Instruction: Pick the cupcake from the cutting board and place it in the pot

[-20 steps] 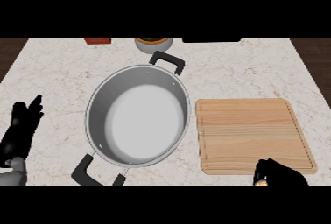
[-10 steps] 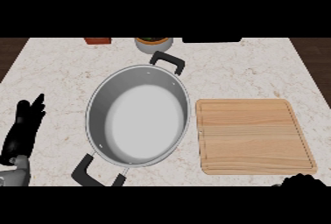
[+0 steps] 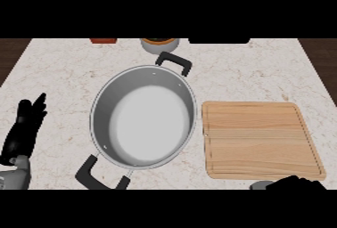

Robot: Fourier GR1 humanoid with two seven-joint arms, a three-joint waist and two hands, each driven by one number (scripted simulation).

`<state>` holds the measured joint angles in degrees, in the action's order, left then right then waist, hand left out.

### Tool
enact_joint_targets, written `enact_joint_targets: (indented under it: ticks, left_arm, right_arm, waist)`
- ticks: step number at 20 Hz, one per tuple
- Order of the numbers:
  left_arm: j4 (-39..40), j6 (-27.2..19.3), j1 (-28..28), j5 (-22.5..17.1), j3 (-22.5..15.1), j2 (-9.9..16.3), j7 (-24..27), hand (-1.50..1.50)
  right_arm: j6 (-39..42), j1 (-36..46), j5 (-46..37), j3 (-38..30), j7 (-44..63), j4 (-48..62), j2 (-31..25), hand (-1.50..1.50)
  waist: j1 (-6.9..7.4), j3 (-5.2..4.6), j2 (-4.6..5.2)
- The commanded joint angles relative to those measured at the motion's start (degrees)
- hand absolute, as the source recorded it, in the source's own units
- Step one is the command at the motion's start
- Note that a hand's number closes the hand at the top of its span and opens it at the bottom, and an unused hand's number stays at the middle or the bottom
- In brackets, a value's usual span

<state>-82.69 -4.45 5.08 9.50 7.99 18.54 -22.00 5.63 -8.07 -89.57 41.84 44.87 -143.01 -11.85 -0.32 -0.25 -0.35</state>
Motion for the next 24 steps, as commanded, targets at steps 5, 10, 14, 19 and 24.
enact_joint_targets:
  ticks: [5, 10, 14, 19, 24]
  left_arm:
    - [1.5, -0.5, 3.0, 0.5, -0.9, -1.8, -1.9, 0.00]
    - [1.2, 0.8, 2.8, 0.4, -0.6, -0.3, 0.0, 0.00]
    - [2.4, 0.9, 3.0, 0.7, -1.0, -0.9, 0.2, 0.00]
    - [3.3, 1.8, 5.2, 0.1, -0.6, -0.4, 0.6, 0.00]
    - [1.2, 1.5, 4.5, 0.8, -1.6, -1.1, -0.9, 0.00]
  right_arm:
    - [21.5, 21.6, -1.3, 9.9, 14.5, -1.6, 11.6, 1.50]
    - [19.5, 30.7, 9.0, 4.7, 23.6, 6.8, 11.7, 1.50]
    - [13.6, 39.1, 17.4, -2.9, 25.1, 18.4, 11.8, 1.50]
    - [12.1, 47.2, 27.8, -6.1, 27.7, 29.5, 11.8, 1.50]
    - [3.6, 51.5, 35.4, -10.1, 27.1, 43.3, 11.8, 1.50]
  waist:
    - [0.51, -0.03, 0.14]
    - [1.63, -0.05, 0.32]
    - [2.46, 0.01, 0.68]
    - [2.35, 0.04, 0.68]
    - [3.22, 0.14, 0.80]
